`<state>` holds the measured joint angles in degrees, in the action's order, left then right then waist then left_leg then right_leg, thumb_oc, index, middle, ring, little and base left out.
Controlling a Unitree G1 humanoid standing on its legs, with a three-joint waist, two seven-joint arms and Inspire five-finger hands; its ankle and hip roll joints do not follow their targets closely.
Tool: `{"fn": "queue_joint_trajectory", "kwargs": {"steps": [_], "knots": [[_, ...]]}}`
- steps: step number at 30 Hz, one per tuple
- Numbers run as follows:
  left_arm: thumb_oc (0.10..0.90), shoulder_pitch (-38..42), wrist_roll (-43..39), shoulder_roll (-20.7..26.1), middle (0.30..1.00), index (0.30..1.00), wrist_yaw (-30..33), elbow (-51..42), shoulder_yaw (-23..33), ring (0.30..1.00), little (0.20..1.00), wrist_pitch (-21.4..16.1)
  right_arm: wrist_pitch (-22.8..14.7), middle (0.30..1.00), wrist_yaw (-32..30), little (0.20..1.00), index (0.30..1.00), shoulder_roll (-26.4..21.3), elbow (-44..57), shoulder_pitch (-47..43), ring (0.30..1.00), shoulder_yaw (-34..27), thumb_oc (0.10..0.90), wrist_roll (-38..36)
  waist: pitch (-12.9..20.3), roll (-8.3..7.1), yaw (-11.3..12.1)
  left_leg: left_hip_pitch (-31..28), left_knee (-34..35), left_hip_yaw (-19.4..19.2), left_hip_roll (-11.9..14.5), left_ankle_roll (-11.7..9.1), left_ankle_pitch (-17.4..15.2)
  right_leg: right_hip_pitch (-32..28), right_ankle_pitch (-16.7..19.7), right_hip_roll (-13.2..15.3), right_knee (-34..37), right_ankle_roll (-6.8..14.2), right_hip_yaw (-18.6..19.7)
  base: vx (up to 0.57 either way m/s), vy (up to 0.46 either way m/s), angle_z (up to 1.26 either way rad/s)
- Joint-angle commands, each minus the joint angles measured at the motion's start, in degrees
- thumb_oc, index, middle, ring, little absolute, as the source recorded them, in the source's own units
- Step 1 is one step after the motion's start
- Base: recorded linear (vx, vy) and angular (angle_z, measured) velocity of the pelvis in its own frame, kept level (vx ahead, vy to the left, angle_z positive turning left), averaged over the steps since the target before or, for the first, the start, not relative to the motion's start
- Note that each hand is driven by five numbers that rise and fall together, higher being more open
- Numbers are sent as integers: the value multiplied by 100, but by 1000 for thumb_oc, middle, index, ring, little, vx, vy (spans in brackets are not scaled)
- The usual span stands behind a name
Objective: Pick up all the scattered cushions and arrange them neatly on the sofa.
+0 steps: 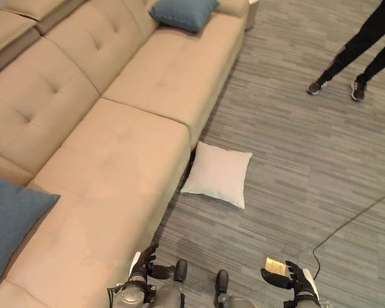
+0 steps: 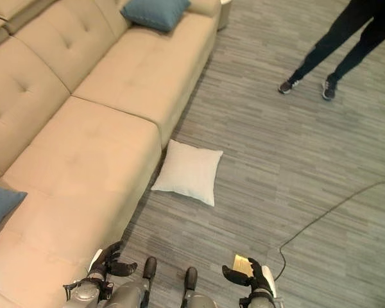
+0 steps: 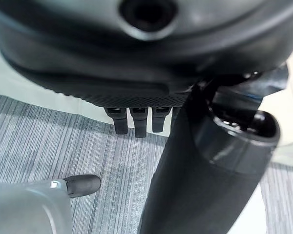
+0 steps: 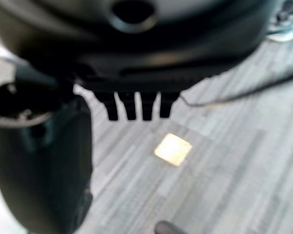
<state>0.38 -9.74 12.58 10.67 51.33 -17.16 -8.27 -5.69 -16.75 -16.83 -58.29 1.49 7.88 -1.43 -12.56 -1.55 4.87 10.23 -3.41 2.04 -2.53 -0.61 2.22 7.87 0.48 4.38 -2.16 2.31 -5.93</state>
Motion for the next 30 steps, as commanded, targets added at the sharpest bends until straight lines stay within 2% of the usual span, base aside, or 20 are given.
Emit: {"fn": "queue_joint_trajectory", "kwargs": {"steps": [1,2,3,4,5,6,7,8,10,12,13,15,16,18,19,20,23,26,27,30], "knots": [[800,36,-99,44,900,900,47,-280,149,900,900,-212,-141,900,-205,900,900,-202,116,-67,900,-51,800,-81,157,-73,151,494,-305,257,-184,-63,-320,-875,-709,-318,12,302,-78,285,169,-62],[800,2,-107,89,900,900,41,-250,188,900,900,-200,-108,900,-153,900,900,-147,33,-113,900,6,800,-16,233,-81,212,267,-246,204,-154,59,-401,-802,-715,-217,-449,405,-123,216,133,-42],[800,2,-107,90,900,900,41,-250,188,900,900,-200,-108,900,-153,900,900,-146,33,-114,900,6,800,-16,230,-83,218,261,-244,198,-155,61,-401,-799,-722,-214,-460,406,-117,245,150,-26],[800,14,-105,140,900,900,25,-241,195,900,900,-190,-91,900,-107,900,900,-104,1,-164,900,3,800,-19,211,-58,165,89,-236,156,-106,153,-454,-497,-565,-88,-1169,602,-186,137,84,-28],[800,36,-109,158,900,900,29,-227,218,900,900,-183,-79,900,-96,900,900,-96,8,-188,900,-14,800,-32,190,-28,123,37,-253,138,-88,196,-491,-394,-488,-32,-1443,706,-246,194,113,-32],[800,68,-131,185,900,900,52,-209,237,900,900,-195,-99,900,-83,900,900,-69,34,-207,900,-35,800,-30,153,34,88,-111,-224,101,-26,242,-562,-142,-324,168,-1882,814,-511,95,58,-24],[800,69,-131,184,900,900,52,-208,237,900,900,-195,-99,900,-83,900,900,-69,33,-208,900,-35,800,-30,151,31,85,-111,-224,102,-31,243,-562,-137,-332,174,-1896,815,-512,102,31,-13],[800,88,-132,197,900,900,65,-215,235,900,900,-196,-92,900,-85,900,900,-51,9,-240,900,-34,800,-20,131,59,78,-209,-182,91,4,263,-608,-38,-282,325,-1950,822,-711,98,-3,-3],[800,104,-142,212,900,900,61,-211,237,900,900,-197,-85,900,-77,900,900,-48,-14,-270,900,-22,800,-16,121,79,73,-297,-143,83,30,271,-656,10,-302,429,-1854,777,-889,143,-20,2],[800,121,-183,230,900,900,68,-220,269,900,900,-200,-82,900,-33,900,900,-99,-6,-307,900,41,800,-36,108,92,-14,-534,-51,150,-4,284,-759,240,-285,402,-1193,592,-946,279,-71,-18],[800,112,-212,205,900,900,85,-172,302,900,900,-217,-82,900,-33,900,900,-147,123,-267,900,58,800,-49,74,103,-125,-693,8,264,-51,255,-827,509,-77,336,-658,595,-733,324,-123,-22],[800,112,-206,158,900,900,97,-73,316,900,900,-235,-70,900,-34,900,900,-187,260,-201,900,61,800,-22,44,156,-245,-888,79,441,-40,201,-920,723,89,244,-343,646,-419,374,-205,15],[800,63,-233,44,900,900,72,20,282,900,900,-272,-82,900,-3,900,900,-198,249,-94,900,90,800,22,135,79,-294,-1039,-13,547,-78,135,-1145,502,220,257,-126,593,-349,403,-307,69],[800,37,-322,-66,900,900,3,30,226,900,900,-245,-122,900,18,900,900,-222,224,-81,900,49,800,-23,190,105,-298,-959,-356,544,81,-90,-1204,292,61,264,-165,479,-548,341,-369,124],[800,55,-325,-112,900,900,-48,5,143,900,900,-209,-163,900,6,900,900,-278,225,-128,900,29,800,-124,99,118,-291,-537,-1090,513,146,-227,-954,94,-91,282,-194,359,-690,180,-300,107],[800,64,-316,-121,900,900,-68,-32,93,900,900,-186,-174,900,-16,900,900,-315,246,-139,900,18,800,-170,33,99,-266,-296,-1476,474,150,-265,-789,19,-149,300,-210,291,-731,78,-203,72],[800,57,-308,-123,900,900,-95,-108,29,900,900,-134,-187,900,-34,900,900,-400,303,-60,900,-67,800,-245,-83,56,-206,141,-2035,268,241,-245,-700,-209,-357,263,-223,142,-790,79,-117,28],[800,112,-207,-159,900,900,-113,-52,-67,900,900,-101,-211,900,-48,900,900,-429,318,68,900,-177,800,-301,-40,18,-216,326,-1297,157,166,-205,-774,-425,-509,235,-109,155,-922,205,-95,24],[800,112,-206,-159,900,900,-112,-51,-68,900,900,-101,-211,900,-48,900,900,-429,318,70,900,-177,800,-301,-38,14,-220,316,-1278,159,160,-204,-764,-428,-511,240,-108,157,-925,215,-13,38],[800,166,-116,-172,900,900,-101,-7,-92,900,900,-101,-203,900,-80,900,900,-421,295,118,900,-220,800,-314,21,123,-193,477,-401,72,160,-242,-254,-626,-660,68,-53,161,-960,184,38,37]]}}
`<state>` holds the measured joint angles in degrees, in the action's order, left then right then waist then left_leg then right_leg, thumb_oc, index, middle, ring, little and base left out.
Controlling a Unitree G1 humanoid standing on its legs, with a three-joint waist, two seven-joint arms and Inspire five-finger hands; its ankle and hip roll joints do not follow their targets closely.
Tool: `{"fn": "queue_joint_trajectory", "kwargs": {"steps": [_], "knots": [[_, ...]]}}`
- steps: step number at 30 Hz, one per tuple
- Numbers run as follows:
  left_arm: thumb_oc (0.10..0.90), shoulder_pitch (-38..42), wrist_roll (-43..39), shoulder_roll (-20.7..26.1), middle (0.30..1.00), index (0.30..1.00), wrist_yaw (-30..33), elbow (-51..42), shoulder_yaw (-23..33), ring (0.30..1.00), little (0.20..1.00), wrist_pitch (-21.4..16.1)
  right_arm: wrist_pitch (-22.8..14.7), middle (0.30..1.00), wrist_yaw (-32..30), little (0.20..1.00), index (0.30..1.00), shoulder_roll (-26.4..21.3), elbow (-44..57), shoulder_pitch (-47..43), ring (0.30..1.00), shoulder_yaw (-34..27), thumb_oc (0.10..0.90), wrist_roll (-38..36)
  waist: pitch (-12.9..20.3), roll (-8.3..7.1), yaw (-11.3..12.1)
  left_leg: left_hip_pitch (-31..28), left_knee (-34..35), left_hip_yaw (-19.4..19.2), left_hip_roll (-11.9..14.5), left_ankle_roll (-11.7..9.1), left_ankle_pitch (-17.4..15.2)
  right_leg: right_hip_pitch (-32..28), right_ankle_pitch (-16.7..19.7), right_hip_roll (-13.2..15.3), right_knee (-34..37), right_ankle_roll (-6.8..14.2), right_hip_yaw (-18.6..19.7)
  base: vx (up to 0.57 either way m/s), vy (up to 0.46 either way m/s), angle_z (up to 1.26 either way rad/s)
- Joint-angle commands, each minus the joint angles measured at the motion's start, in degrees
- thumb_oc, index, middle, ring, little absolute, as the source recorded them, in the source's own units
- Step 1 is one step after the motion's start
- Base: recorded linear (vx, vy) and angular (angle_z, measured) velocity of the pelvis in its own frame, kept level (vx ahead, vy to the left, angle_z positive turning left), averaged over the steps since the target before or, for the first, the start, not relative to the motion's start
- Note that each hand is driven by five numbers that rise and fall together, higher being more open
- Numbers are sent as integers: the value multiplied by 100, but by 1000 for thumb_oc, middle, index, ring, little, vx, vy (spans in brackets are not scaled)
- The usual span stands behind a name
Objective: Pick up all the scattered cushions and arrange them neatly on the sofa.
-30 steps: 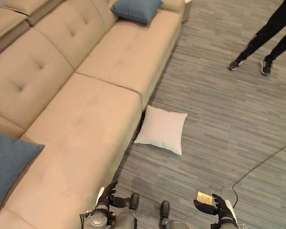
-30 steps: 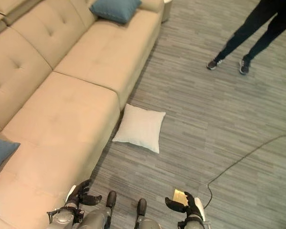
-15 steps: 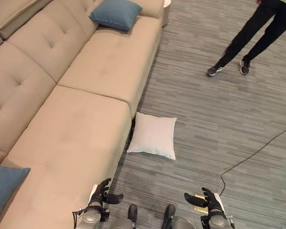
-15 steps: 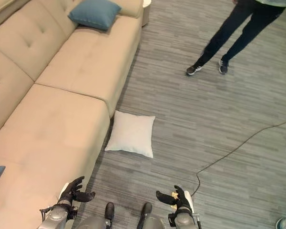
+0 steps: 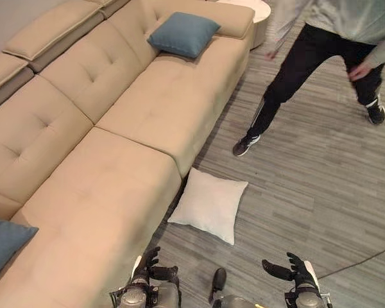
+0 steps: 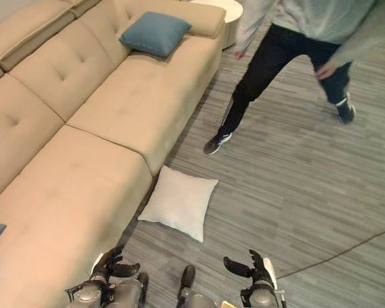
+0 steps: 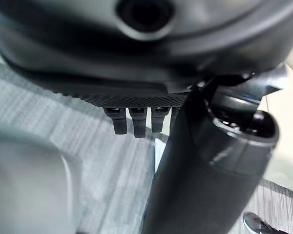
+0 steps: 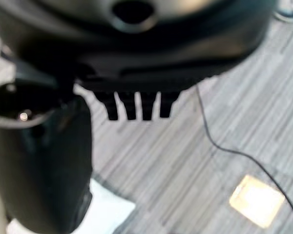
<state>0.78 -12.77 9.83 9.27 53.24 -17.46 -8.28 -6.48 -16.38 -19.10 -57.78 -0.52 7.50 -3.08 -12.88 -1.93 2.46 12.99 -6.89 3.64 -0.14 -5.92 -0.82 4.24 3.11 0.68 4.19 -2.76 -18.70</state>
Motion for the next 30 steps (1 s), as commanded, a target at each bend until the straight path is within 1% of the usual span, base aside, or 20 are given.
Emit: {"fn": "queue_joint_trajectory", "kwargs": {"steps": [1,2,6,7,8,10,11,12,13,14,15,16,18,19,22,23,24,26,27,30], "knots": [[800,139,193,116,900,900,61,-173,-55,900,900,-98,-105,900,-144,900,900,-183,202,303,900,-182,800,-132,61,168,104,271,47,-37,-105,281,162,-344,-985,398,-698,679,347,227,95,-5],[800,114,161,108,900,900,48,-154,-36,900,900,-116,-89,900,-110,900,900,-153,192,310,900,-178,800,-124,83,182,124,139,248,-13,-84,295,110,-358,-1032,387,-796,703,426,219,119,-28],[800,54,107,115,900,900,64,-153,-12,900,900,-109,-53,900,-104,900,900,-103,173,332,900,-182,800,-59,160,174,132,48,187,36,-138,400,95,-288,-1081,488,-1126,788,490,166,153,-47],[800,33,79,153,900,900,61,-160,17,900,900,-122,-32,900,-87,900,900,-62,124,332,900,-198,800,-22,172,148,196,-73,248,-31,-161,521,11,-197,-1068,633,-1486,923,503,118,192,-47],[800,39,70,187,900,900,82,-195,30,900,900,-114,-29,900,-95,900,900,-46,115,297,900,-197,800,-39,125,154,204,-112,247,-47,-164,587,-12,11,-984,716,-1875,991,518,111,256,-56],[800,120,0,305,900,900,160,-285,58,900,900,-158,-4,900,-123,900,900,-27,101,146,900,-165,800,-120,-139,139,133,-163,213,-88,-198,734,-38,569,-525,871,-2761,1192,631,-56,167,-43],[800,160,-50,358,900,900,185,-345,55,900,900,-188,-10,900,-134,900,900,-26,122,97,900,-163,800,-163,-208,176,115,-130,193,-75,-173,768,-33,777,-437,865,-3002,1205,702,-74,84,-32],[800,160,-50,358,900,900,185,-345,55,900,900,-188,-10,900,-134,900,900,-26,122,97,900,-163,800,-163,-206,175,117,-127,192,-77,-174,768,-33,781,-438,865,-3004,1205,704,-84,77,-13],[800,299,-152,428,900,900,297,-458,32,900,900,-263,-56,900,-209,900,900,-30,136,-83,900,-146,800,-295,-413,226,130,-65,175,-13,-163,780,-65,1134,-483,894,-3018,1132,706,-67,42,22],[800,381,-193,439,900,900,325,-483,32,900,900,-301,-67,900,-223,900,900,-42,127,-164,900,-154,800,-351,-484,224,122,10,140,12,-177,761,-78,1198,-511,911,-2806,1098,689,-97,35,24],[800,487,-235,457,900,900,370,-501,13,900,900,-338,-81,900,-248,900,900,-70,125,-286,900,-126,800,-403,-576,216,126,92,130,21,-196,737,-80,1295,-541,890,-2544,1051,673,-22,-76,20],[800,659,-207,485,900,900,375,-489,-87,900,900,-345,-115,900,-293,900,900,-79,103,-332,900,-127,800,-454,-612,110,145,213,35,32,-275,695,-150,1092,-586,860,-1916,1009,669,-66,-96,13],[800,866,-272,482,900,900,494,-595,-186,900,900,-415,-155,900,-400,900,900,-105,167,-582,900,-75,800,-589,-785,70,193,662,-150,27,-359,620,-114,1086,-557,845,-1441,995,703,-149,-85,20],[800,1008,-366,504,900,900,534,-647,-207,900,900,-431,-206,900,-434,900,900,-145,235,-755,900,-27,800,-675,-913,87,204,852,-151,47,-328,574,-29,1318,-546,745,-1542,944,768,-187,-63,39],[800,1369,-509,542,900,900,671,-697,-218,900,900,-524,-256,900,-586,900,900,-212,435,-1135,900,61,800,-763,-1058,120,252,1249,-56,126,-263,508,138,1619,-444,729,-1370,878,569,-105,-66,26],[800,1369,-509,542,900,900,671,-697,-218,900,900,-524,-256,900,-586,900,900,-212,435,-1135,900,61,800,-763,-1057,120,252,1250,-56,126,-263,507,138,1619,-444,730,-1370,878,569,-94,-65,12],[800,1601,-561,601,900,900,766,-699,-201,900,900,-570,-294,900,-694,900,900,-232,561,-1453,900,124,800,-820,-1150,139,240,1461,58,161,-194,465,269,1869,-392,690,-1299,849,505,-88,-48,5],[800,1797,-649,637,900,900,874,-684,-156,900,900,-611,-331,900,-773,900,900,-208,589,-1671,900,193,800,-866,-1230,148,227,1631,133,181,-158,430,358,2057,-354,669,-1260,843,454,-45,-61,2],[800,1895,-712,657,900,900,918,-703,-155,900,900,-640,-350,900,-827,900,900,-206,634,-1785,900,250,800,-873,-1268,139,225,1641,167,207,-129,387,246,2102,-491,637,-1286,862,498,38,-52,3],[800,2246,-805,722,900,900,1016,-647,-142,900,900,-683,-383,900,-924,900,900,-154,682,-2148,900,372,800,-877,-1375,127,179,1868,226,239,-100,343,338,2380,-502,610,-1310,843,500,-29,-56,3]]}}
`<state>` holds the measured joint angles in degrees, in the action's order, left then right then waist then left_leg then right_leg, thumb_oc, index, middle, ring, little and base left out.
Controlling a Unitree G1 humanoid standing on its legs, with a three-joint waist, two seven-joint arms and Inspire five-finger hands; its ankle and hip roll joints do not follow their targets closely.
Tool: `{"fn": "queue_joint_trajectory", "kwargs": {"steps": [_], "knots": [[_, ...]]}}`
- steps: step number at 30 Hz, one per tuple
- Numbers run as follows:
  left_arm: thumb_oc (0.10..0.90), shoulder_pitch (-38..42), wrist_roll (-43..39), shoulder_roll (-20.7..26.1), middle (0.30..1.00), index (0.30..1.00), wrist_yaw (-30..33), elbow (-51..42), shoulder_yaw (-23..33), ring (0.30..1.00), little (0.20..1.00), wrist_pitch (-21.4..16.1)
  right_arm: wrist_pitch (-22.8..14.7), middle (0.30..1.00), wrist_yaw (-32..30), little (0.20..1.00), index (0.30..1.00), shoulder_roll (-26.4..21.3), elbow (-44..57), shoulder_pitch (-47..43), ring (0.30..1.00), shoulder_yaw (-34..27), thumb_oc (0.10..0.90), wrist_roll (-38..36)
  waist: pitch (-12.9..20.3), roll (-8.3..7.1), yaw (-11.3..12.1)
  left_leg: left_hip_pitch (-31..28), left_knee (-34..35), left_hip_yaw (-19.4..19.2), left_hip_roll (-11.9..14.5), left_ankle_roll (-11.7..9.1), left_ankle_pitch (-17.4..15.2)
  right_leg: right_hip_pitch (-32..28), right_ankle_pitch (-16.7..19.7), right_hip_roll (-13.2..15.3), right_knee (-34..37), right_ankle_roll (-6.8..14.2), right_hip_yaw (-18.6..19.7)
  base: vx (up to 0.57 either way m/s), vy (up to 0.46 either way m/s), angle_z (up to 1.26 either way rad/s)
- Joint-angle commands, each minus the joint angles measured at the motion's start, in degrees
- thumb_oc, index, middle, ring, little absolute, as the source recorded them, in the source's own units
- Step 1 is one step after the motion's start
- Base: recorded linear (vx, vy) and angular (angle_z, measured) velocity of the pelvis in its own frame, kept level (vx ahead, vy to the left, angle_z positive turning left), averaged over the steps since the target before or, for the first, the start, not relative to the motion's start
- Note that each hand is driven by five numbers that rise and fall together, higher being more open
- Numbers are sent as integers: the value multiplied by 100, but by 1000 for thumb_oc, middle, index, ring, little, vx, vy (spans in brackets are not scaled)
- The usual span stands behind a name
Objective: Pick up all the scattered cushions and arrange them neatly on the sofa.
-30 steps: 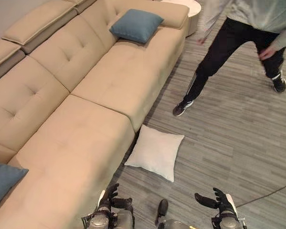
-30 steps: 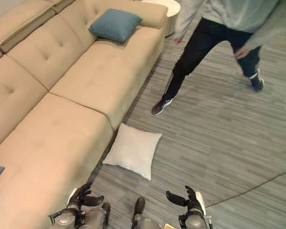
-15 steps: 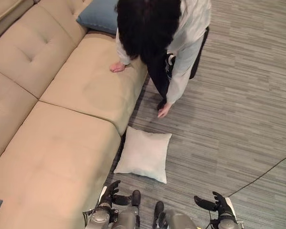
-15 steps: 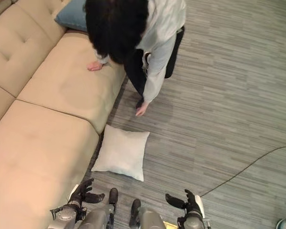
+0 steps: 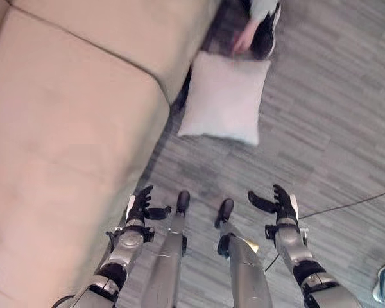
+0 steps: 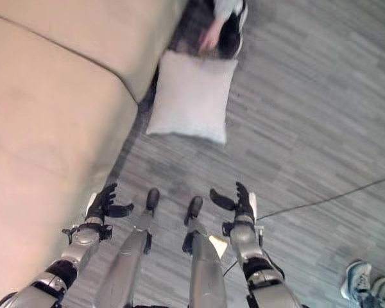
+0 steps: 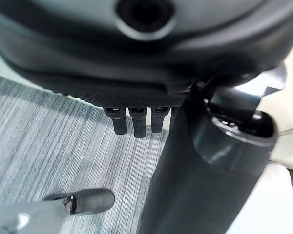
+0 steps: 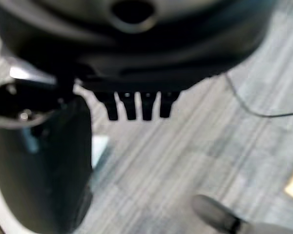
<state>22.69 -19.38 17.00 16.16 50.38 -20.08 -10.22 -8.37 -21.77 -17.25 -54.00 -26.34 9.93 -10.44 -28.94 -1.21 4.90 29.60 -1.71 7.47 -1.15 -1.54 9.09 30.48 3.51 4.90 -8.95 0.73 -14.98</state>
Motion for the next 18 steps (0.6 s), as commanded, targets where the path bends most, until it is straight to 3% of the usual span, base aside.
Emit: {"fn": "queue_joint_trajectory", "kwargs": {"steps": [1,11,18], "knots": [[800,160,-158,25,900,900,351,-341,116,900,900,-498,-210,900,-402,900,900,-330,269,326,900,173,800,-145,198,55,-77,264,-281,-140,11,-101,-635,-180,-543,181,6,493,120,-22,-22,11],[800,243,-6,-45,900,900,376,-477,7,900,900,-500,-240,900,-346,900,900,-239,149,289,900,275,800,-102,208,-8,-118,108,-94,-131,-48,-120,-461,-454,-371,159,327,509,76,3,-5,9],[800,-461,243,-228,900,900,138,-264,43,900,900,-316,-118,900,-106,900,900,-244,3,1158,900,144,800,111,669,-155,-151,-697,106,-200,-58,-100,-635,-1307,-331,172,627,582,37,80,6,4]]}}
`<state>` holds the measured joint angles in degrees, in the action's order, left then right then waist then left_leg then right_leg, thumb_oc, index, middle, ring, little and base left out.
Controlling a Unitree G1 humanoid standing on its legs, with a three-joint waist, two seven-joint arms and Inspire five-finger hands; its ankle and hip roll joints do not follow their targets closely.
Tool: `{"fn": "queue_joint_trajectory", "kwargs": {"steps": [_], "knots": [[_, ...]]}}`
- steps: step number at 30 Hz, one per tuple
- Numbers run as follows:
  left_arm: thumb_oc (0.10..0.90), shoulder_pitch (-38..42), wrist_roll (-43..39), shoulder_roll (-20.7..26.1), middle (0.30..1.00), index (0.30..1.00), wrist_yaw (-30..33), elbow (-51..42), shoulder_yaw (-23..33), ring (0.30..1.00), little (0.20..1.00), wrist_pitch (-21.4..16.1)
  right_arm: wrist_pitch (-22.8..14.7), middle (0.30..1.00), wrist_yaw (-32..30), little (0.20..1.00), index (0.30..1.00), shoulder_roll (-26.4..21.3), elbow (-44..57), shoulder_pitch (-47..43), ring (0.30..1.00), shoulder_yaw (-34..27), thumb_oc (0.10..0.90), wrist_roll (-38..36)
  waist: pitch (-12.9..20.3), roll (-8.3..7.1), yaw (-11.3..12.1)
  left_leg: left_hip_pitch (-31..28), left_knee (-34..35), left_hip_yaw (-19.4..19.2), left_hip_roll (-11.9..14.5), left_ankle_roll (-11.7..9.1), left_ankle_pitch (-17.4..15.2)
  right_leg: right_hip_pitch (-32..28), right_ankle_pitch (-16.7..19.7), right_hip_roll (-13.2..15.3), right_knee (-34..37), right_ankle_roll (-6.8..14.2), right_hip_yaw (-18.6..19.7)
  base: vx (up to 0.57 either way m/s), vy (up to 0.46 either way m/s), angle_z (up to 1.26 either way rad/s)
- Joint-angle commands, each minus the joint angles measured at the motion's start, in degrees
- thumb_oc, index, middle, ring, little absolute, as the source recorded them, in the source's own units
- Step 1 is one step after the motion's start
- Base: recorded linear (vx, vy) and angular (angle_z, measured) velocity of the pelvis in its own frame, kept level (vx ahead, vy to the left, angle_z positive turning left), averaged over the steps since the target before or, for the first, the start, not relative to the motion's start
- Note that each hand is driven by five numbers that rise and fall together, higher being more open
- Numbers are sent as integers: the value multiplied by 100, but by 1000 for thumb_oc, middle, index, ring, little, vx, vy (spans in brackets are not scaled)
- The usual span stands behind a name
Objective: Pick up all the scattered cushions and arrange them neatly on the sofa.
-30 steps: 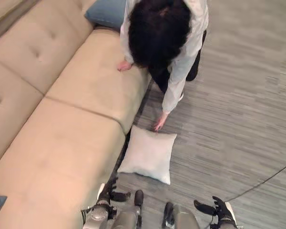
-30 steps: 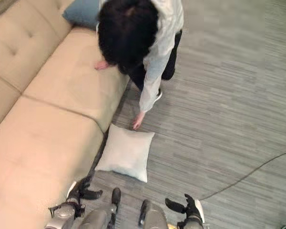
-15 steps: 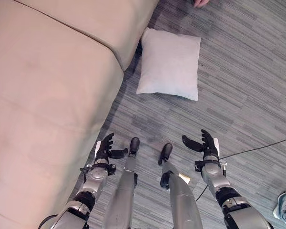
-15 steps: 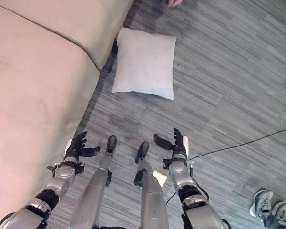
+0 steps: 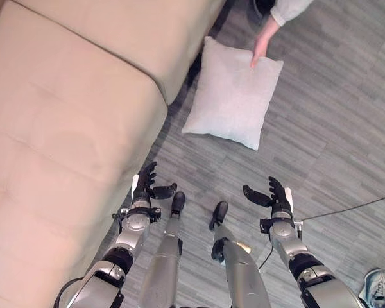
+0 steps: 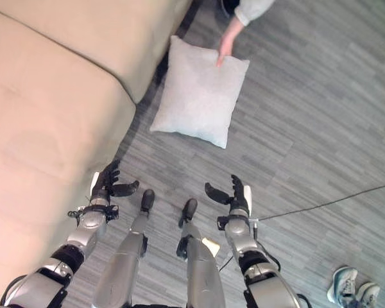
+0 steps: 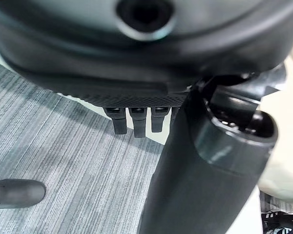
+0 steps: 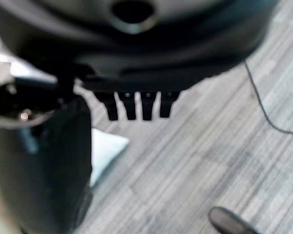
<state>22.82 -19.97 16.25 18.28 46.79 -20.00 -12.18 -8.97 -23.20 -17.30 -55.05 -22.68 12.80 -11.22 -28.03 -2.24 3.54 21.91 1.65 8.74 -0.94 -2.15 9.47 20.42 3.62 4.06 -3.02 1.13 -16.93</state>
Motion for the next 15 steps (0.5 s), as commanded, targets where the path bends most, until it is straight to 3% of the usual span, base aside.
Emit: {"fn": "queue_joint_trajectory", "kwargs": {"steps": [1,6,15], "knots": [[800,-572,329,-163,900,900,-116,127,44,900,900,-95,-31,900,78,900,900,-230,74,904,900,-169,800,213,649,-72,-12,-34,-213,-344,-78,-27,-710,-417,-345,260,62,551,216,134,11,-3],[800,-1180,573,-214,900,900,-376,483,104,900,900,59,106,900,281,900,900,-199,-80,1491,900,-294,800,456,1100,-169,-19,-535,-251,-402,-102,62,-948,-977,-390,281,166,606,193,129,18,-2],[800,-1771,819,-274,900,900,-640,985,340,900,900,229,212,900,589,900,900,-42,-464,1984,900,-500,800,607,1738,-107,10,-1256,-204,-490,-139,196,-1187,-1549,-486,355,103,706,242,112,49,-10]]}}
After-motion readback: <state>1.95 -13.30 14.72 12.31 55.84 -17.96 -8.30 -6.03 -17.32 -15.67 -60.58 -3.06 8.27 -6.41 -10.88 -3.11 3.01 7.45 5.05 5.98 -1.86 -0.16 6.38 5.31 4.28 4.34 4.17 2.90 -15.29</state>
